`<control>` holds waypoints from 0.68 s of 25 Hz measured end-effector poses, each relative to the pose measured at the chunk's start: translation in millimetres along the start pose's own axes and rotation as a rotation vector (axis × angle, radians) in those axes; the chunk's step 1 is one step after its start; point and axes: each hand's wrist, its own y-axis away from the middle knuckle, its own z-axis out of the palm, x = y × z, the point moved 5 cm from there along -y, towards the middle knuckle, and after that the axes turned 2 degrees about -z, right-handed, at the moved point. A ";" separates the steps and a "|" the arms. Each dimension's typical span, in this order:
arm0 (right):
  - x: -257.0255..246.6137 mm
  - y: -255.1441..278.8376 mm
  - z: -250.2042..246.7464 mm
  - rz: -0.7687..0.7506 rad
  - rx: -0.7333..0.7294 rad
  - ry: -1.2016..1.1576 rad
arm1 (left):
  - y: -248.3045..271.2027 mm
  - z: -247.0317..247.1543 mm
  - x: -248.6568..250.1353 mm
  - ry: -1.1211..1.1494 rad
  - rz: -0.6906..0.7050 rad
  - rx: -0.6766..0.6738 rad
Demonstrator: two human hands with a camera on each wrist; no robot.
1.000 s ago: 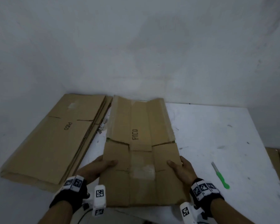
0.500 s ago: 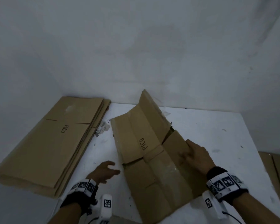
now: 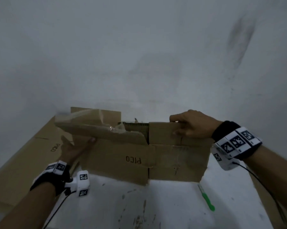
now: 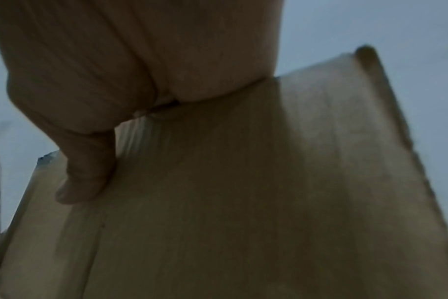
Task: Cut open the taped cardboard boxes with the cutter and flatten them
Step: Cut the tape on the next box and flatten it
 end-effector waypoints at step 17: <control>-150.6 -306.8 12.1 -0.173 -0.041 0.286 | 39.7 -189.7 -140.8 0.646 -0.280 0.386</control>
